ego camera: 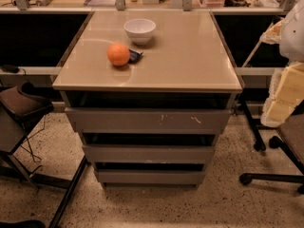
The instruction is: Open top drawer
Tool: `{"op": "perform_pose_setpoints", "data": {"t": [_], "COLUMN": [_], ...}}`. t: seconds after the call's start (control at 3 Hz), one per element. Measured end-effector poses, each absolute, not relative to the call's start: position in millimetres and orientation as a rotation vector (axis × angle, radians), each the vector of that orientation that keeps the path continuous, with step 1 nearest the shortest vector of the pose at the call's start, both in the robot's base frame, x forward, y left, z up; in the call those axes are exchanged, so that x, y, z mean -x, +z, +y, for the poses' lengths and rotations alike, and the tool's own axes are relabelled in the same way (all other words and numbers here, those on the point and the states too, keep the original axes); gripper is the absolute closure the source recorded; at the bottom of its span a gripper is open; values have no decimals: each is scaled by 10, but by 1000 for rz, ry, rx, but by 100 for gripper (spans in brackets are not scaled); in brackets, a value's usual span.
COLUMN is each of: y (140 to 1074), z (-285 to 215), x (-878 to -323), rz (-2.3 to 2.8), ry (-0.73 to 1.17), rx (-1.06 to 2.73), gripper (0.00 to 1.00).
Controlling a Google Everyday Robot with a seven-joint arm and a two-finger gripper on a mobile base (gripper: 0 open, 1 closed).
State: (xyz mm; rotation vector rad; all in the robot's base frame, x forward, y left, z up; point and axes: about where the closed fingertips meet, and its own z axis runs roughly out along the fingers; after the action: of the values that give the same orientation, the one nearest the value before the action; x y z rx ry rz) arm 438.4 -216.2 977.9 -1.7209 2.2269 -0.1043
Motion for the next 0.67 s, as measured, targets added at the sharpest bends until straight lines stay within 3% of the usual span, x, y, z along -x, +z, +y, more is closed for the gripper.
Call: {"op": "perform_pose_setpoints", "data": {"t": [0.67], "y": [9363], "z": [-2115], "x": [-4482], "rz": [2254], "ry": [-20], "rx": [1699], "gripper": [0]}}
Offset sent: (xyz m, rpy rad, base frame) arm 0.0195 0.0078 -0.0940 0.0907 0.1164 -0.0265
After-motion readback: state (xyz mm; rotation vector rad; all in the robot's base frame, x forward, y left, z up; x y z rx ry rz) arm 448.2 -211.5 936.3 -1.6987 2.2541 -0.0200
